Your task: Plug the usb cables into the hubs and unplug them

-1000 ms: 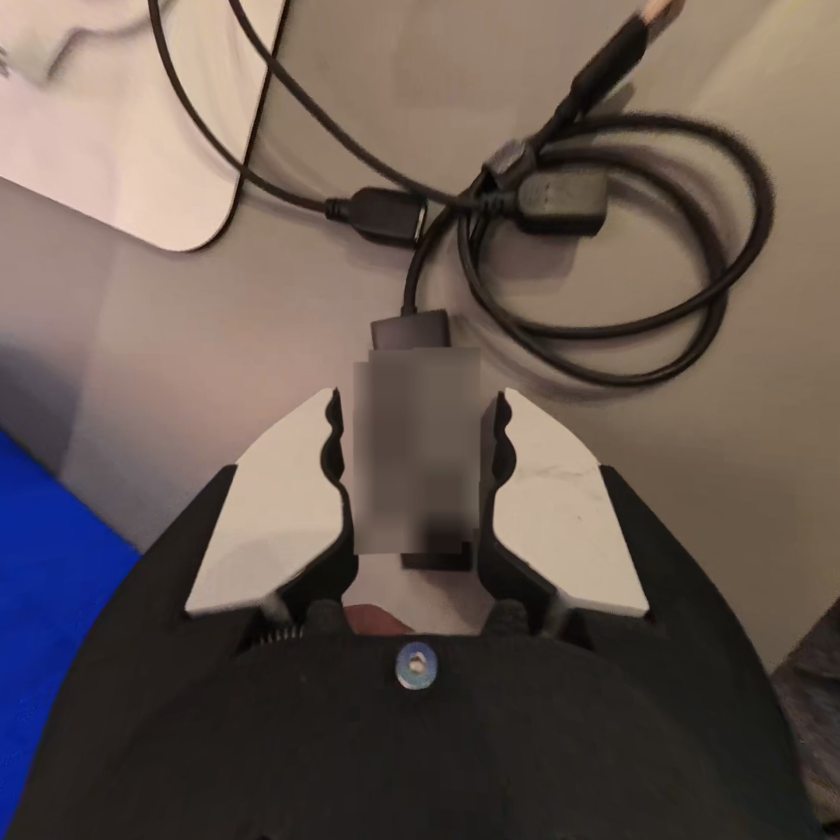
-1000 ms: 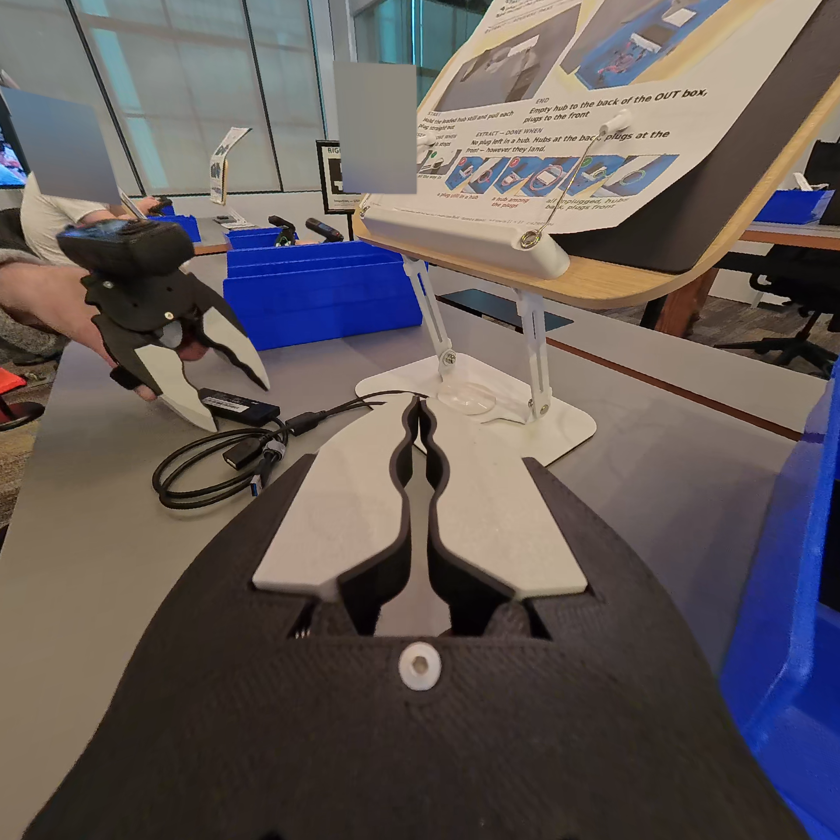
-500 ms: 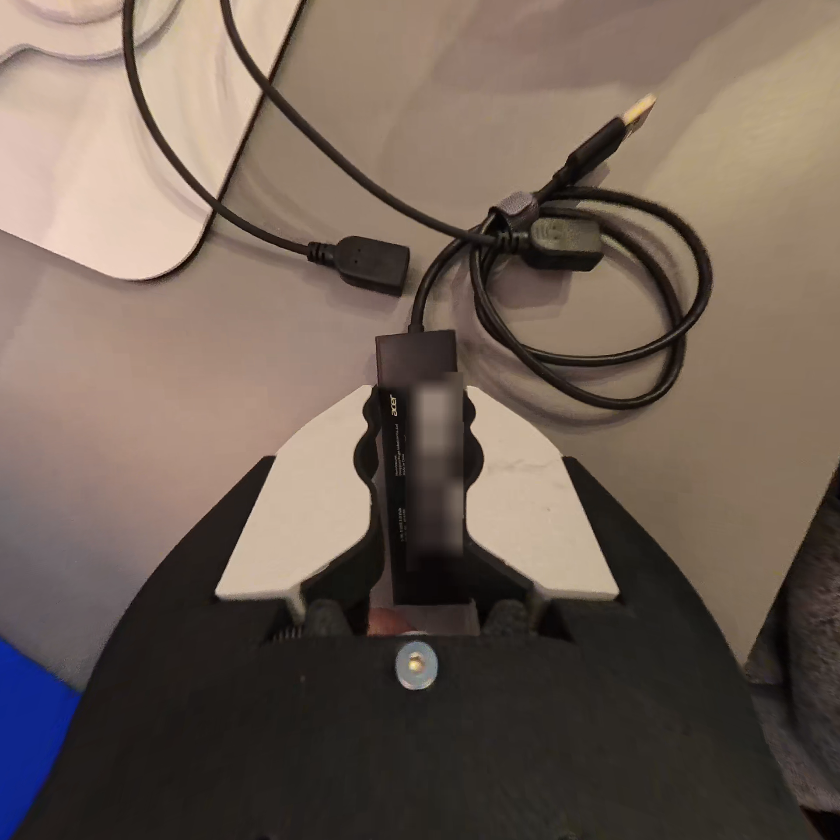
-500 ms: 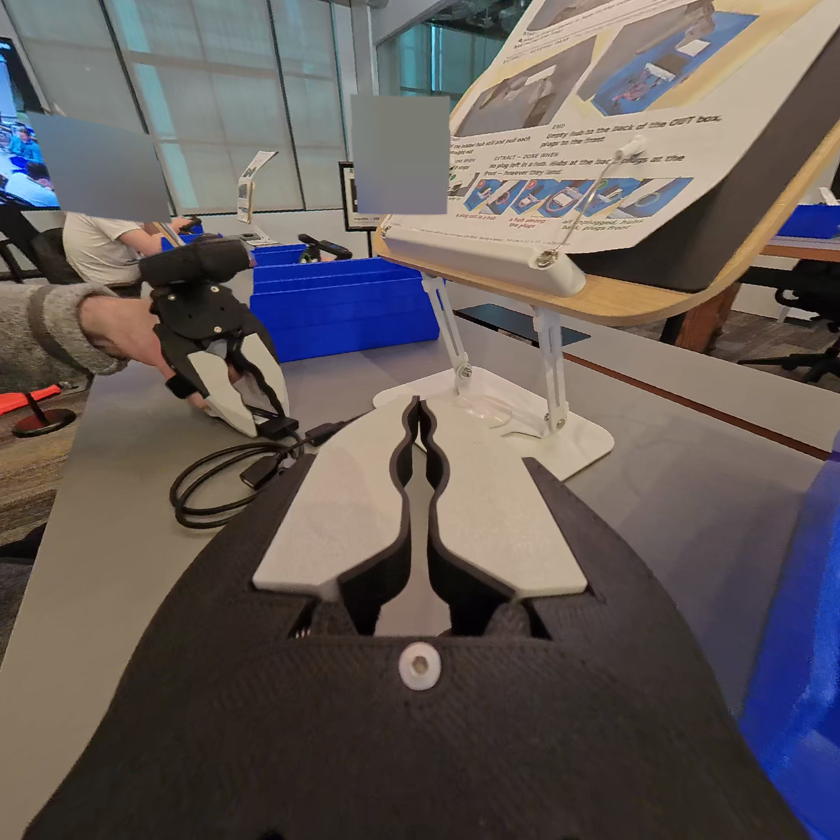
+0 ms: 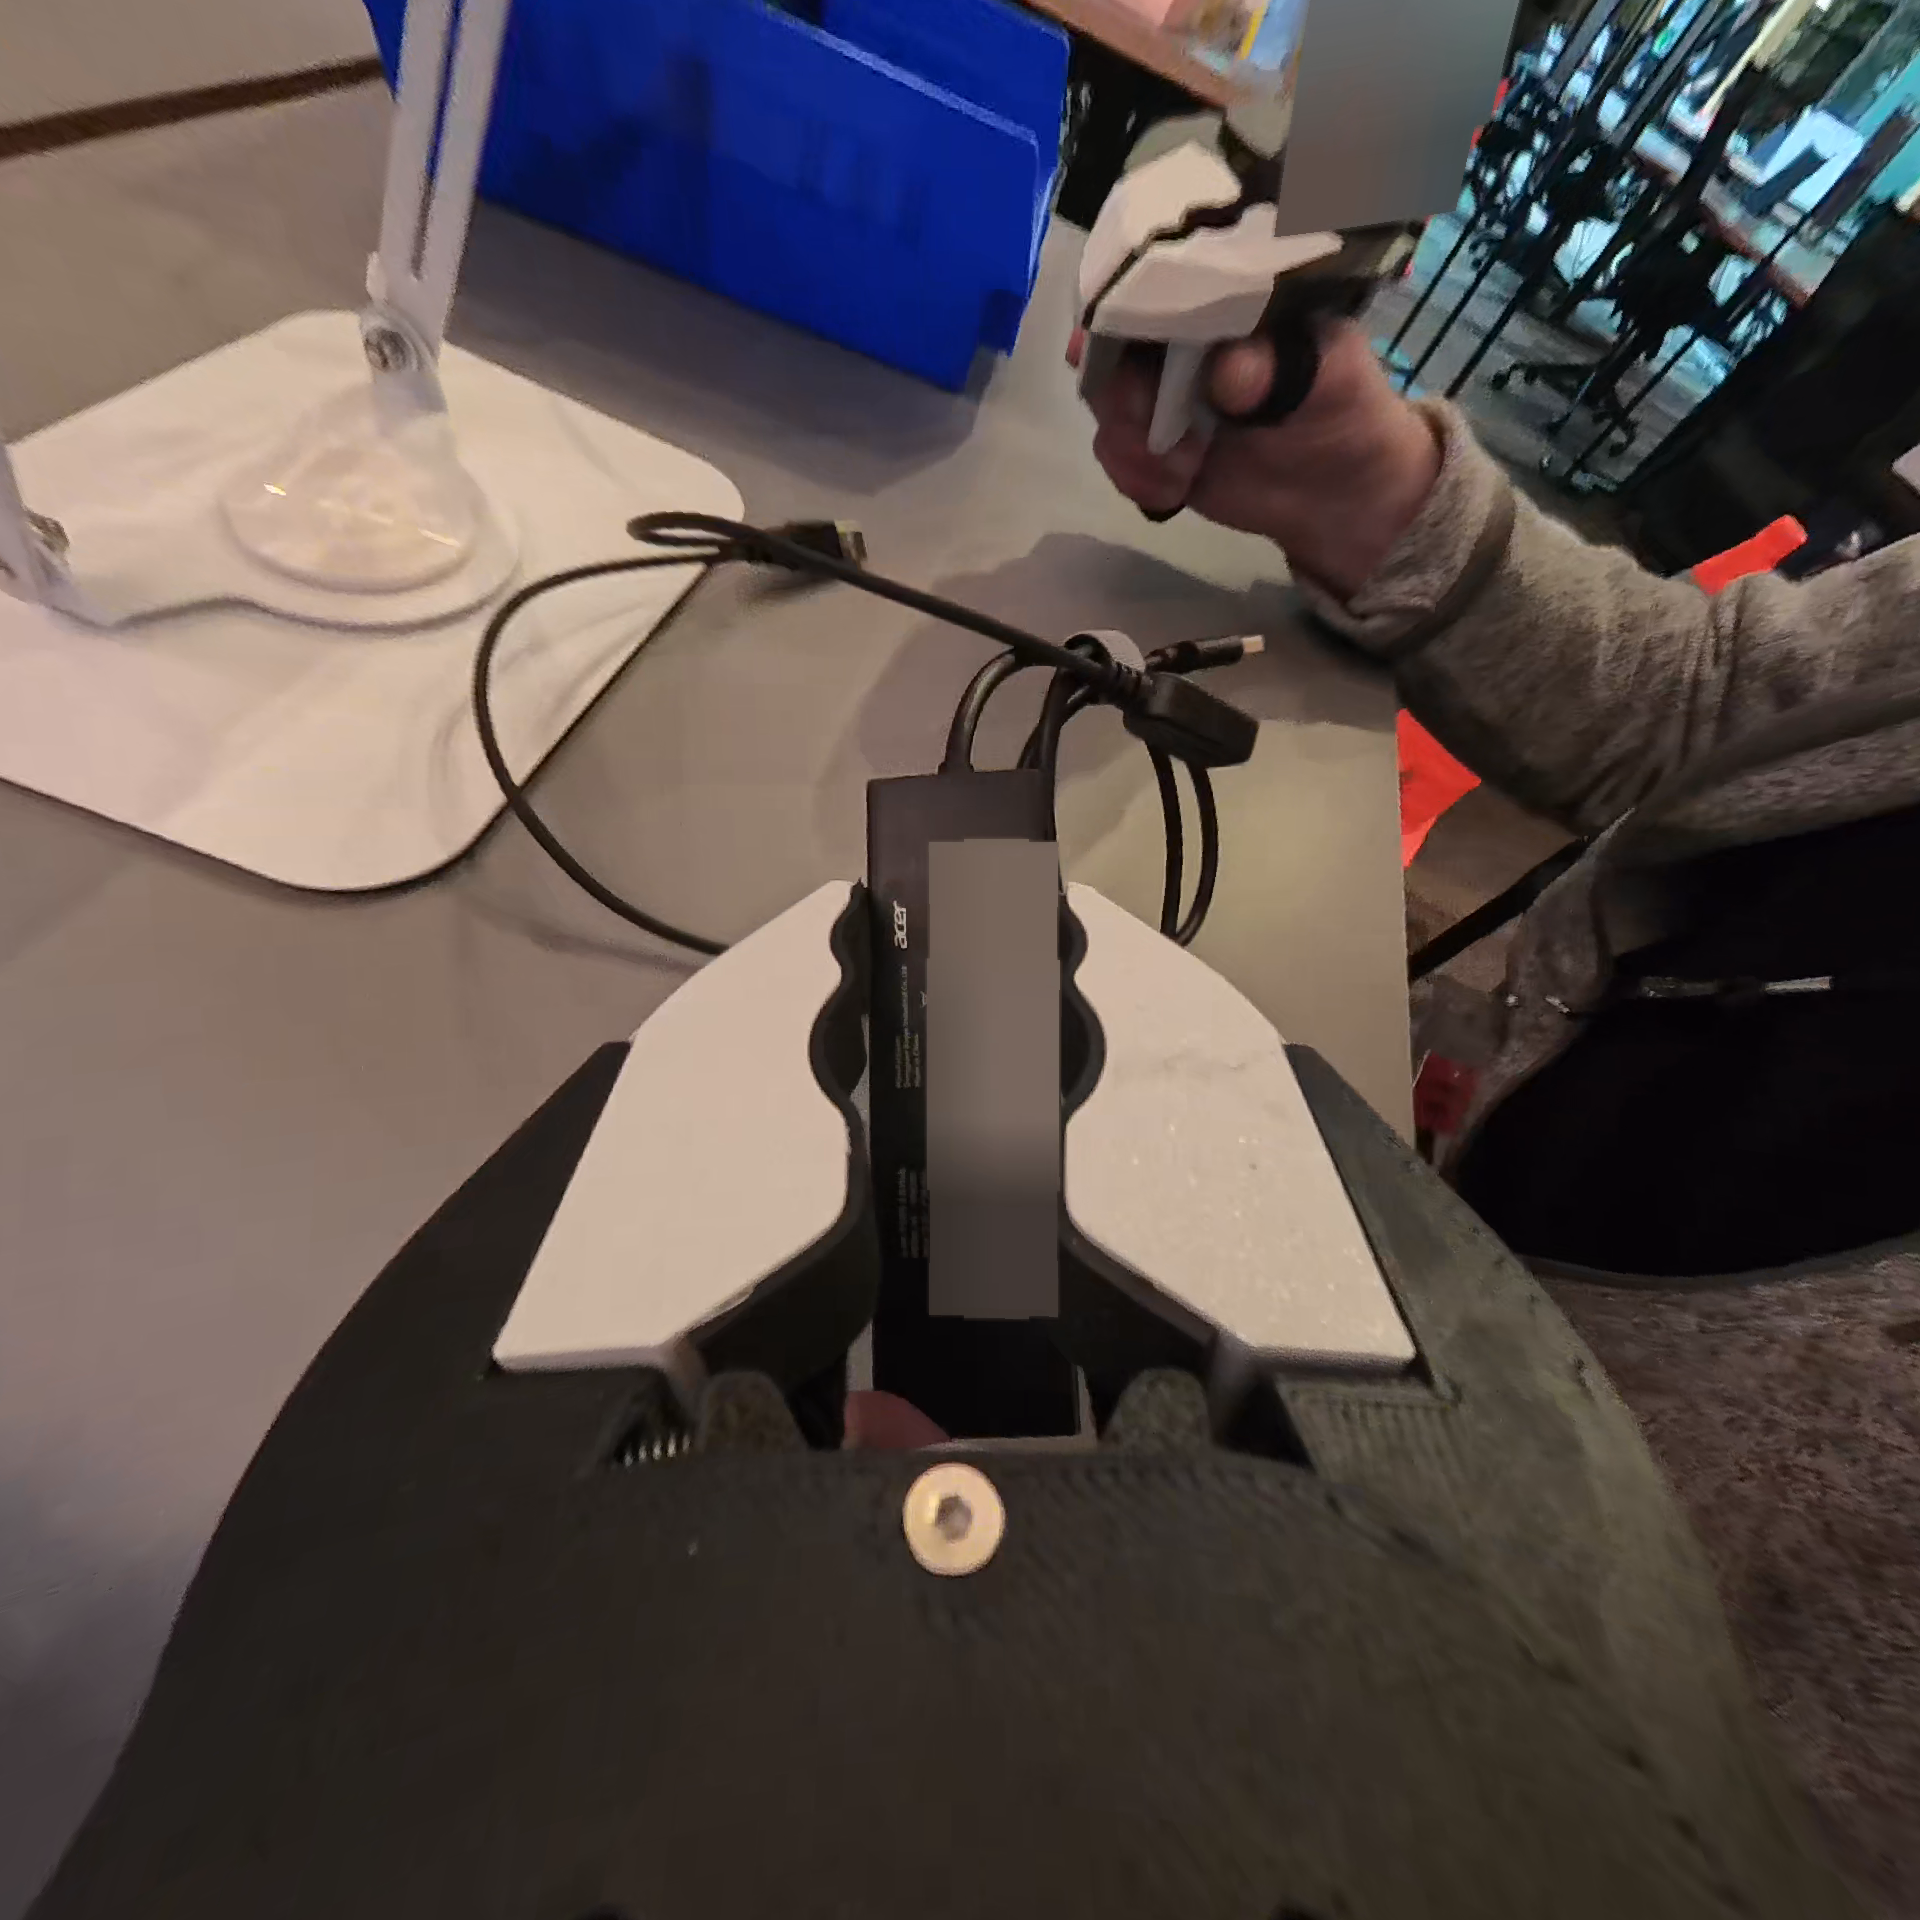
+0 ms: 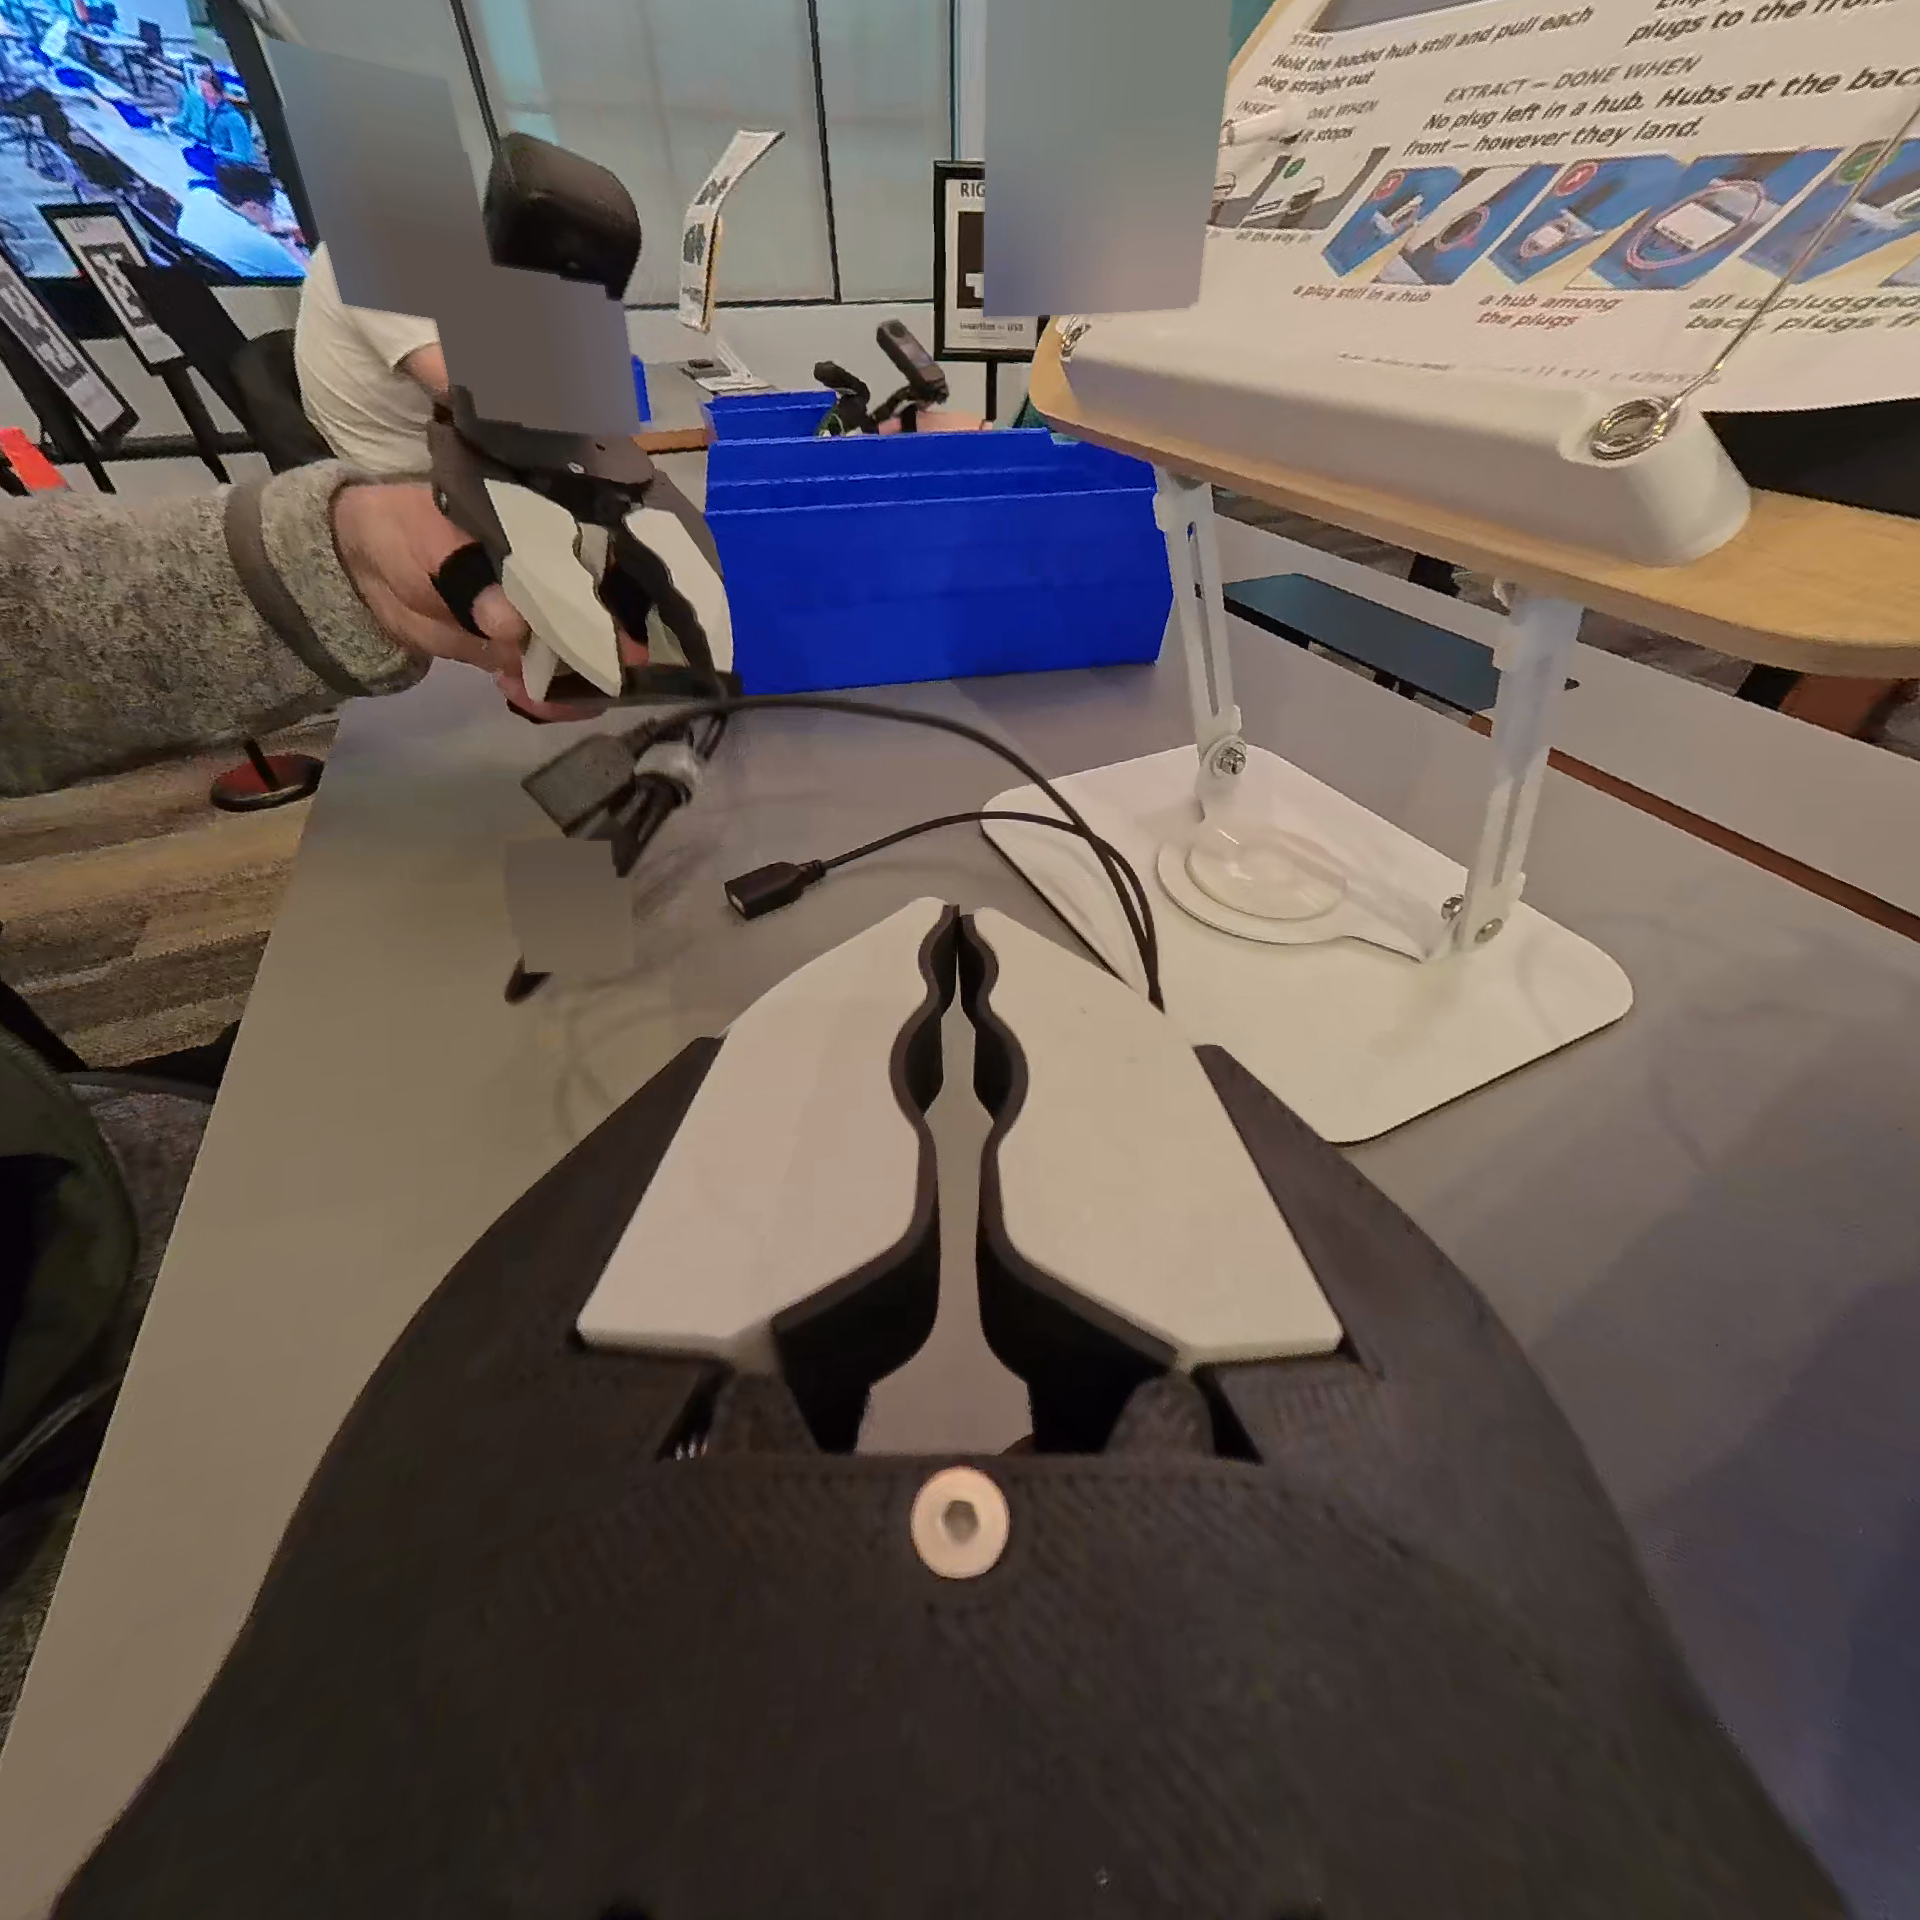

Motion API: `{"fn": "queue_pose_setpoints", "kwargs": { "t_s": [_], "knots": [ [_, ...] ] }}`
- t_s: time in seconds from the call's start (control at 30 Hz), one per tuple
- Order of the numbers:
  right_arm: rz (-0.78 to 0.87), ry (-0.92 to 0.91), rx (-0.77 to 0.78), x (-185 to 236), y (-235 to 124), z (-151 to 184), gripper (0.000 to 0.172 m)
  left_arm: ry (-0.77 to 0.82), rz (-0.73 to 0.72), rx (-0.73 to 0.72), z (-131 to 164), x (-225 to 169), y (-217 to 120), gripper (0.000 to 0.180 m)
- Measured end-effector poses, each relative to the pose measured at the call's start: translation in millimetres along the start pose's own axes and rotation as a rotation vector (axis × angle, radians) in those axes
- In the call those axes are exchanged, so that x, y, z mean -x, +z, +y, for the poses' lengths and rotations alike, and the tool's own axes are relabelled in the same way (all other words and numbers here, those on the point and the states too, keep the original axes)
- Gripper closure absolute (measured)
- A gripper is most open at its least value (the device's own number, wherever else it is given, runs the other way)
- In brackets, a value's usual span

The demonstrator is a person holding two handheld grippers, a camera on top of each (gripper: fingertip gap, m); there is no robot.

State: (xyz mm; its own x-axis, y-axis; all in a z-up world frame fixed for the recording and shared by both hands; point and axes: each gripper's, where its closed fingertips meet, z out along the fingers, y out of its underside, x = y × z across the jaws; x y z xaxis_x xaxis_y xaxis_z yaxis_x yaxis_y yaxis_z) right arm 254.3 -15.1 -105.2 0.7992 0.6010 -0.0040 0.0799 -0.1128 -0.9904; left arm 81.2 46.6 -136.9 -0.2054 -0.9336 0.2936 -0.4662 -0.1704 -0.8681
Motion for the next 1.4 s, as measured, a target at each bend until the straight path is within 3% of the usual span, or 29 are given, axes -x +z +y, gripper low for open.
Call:
{"fn": "queue_pose_setpoints", "kwargs": {
  "t_s": [0.27,0.43,0.63,0.8,0.93,1.0,1.1,1.33,1.4],
  "knots": [
    [-0.066,0.05,-0.039,11,5,-4,0.172,0.065,0.101,-0.205,-45,-12,-21,0.148],
    [-0.168,0.077,-0.122,36,10,-22,0.17,0.066,0.192,-0.287,-58,-22,-8,0.148],
    [-0.2,-0.043,-0.087,67,31,-22,0.152,0.033,0.278,-0.341,-67,-23,9,0.149],
    [-0.054,-0.064,-0.165,38,19,-43,0.155,0.053,0.353,-0.412,-79,-25,9,0.148],
    [-0.158,-0.057,-0.221,43,19,-64,0.153,0.095,0.455,-0.461,-88,-37,7,0.148],
    [-0.249,-0.106,-0.229,59,29,-71,0.145,0.095,0.533,-0.473,-91,-44,8,0.148],
    [-0.309,-0.159,-0.206,69,57,-72,0.12,0.077,0.686,-0.5,-96,-59,7,0.148],
    [-0.493,-0.332,-0.255,99,74,-83,0.131,0.087,0.908,-0.447,-90,-81,15,0.148],
    [-0.526,-0.365,-0.276,106,72,-86,0.143,0.077,0.953,-0.411,-85,-84,19,0.148]
  ]
}}
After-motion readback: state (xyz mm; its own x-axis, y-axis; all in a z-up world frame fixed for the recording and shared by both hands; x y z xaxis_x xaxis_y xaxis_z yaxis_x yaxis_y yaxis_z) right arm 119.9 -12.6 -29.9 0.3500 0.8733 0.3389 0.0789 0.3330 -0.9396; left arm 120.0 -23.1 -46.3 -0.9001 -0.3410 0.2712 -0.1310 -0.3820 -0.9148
